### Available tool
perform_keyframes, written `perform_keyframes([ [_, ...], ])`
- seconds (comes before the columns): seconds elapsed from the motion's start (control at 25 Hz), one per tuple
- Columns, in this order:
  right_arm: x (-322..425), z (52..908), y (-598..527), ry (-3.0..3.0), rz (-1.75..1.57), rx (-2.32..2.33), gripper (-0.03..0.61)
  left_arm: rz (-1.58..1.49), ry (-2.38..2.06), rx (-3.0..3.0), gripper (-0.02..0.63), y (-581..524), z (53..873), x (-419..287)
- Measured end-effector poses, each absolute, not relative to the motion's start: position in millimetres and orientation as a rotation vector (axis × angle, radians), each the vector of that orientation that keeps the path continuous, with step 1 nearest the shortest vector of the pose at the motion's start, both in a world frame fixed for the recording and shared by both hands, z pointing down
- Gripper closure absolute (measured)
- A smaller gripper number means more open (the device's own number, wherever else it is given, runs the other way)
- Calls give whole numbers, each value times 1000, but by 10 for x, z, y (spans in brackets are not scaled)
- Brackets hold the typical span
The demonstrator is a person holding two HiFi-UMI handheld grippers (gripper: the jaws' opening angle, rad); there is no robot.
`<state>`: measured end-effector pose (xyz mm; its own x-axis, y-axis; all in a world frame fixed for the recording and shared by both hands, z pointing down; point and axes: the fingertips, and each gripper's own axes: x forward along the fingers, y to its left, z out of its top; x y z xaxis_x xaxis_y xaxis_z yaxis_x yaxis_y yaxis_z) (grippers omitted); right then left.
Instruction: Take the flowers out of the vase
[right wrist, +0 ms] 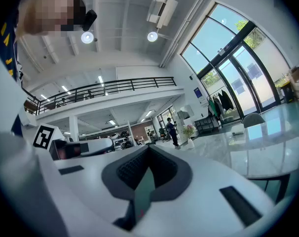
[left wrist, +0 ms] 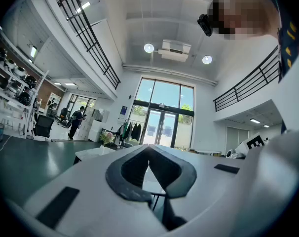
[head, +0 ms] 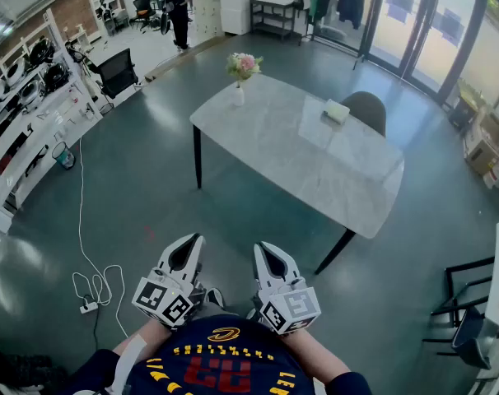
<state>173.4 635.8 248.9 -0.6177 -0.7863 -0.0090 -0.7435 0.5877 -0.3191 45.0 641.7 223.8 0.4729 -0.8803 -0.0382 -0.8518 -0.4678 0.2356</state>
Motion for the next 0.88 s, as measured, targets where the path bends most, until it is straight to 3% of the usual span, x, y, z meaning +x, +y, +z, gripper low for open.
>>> perform_keyframes([
  [0.88,1676,2761,6239,2643,-625,-1264,575,-187,-1527,2440,611,6325,2432,359],
])
